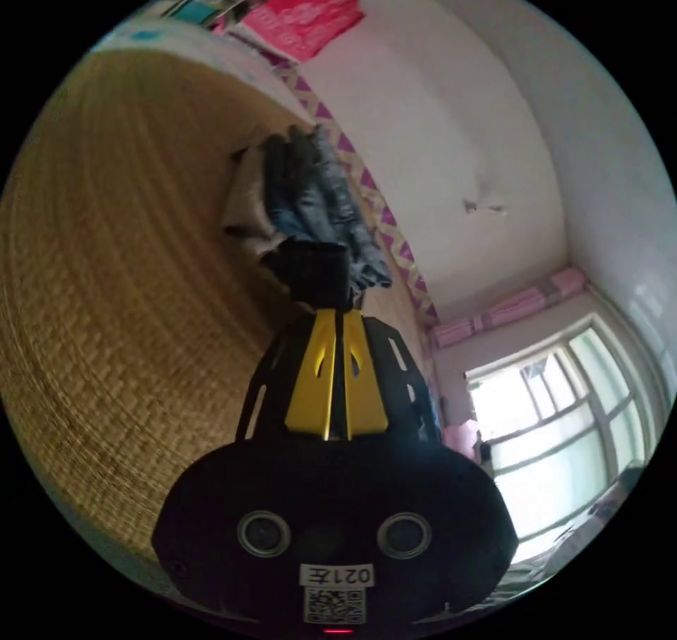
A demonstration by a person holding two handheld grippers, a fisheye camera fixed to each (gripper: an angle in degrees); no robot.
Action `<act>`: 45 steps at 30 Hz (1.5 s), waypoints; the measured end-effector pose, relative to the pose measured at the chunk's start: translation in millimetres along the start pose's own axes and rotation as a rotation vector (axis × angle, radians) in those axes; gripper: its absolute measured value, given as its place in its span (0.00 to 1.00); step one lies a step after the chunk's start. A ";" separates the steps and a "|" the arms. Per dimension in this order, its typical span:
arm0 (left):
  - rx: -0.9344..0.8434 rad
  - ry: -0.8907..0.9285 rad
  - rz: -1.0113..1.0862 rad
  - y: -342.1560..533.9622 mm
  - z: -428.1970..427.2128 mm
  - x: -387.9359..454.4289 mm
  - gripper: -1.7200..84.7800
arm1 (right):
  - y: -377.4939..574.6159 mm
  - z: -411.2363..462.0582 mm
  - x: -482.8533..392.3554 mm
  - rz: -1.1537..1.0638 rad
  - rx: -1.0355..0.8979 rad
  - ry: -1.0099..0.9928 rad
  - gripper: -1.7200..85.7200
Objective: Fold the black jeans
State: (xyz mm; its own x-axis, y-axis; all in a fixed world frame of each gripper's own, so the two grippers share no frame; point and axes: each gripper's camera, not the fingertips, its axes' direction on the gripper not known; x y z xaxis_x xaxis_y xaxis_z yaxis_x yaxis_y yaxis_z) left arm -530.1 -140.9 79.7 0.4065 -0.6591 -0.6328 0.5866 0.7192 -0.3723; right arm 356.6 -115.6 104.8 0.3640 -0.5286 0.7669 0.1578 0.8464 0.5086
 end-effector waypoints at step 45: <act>-0.585 0.198 0.993 489.2 345.2 375.7 0.05 | -47.7 -85.4 103.3 0.697 0.559 0.381 0.12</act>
State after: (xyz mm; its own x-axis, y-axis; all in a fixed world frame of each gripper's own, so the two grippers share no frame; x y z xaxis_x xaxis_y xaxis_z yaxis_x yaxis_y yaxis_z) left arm 151.4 -112.5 -105.8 0.3586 0.2582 -0.8971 -0.3603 0.9248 0.1221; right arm 465.1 -205.1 126.4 0.4988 0.2191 0.8385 -0.6290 0.7572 0.1763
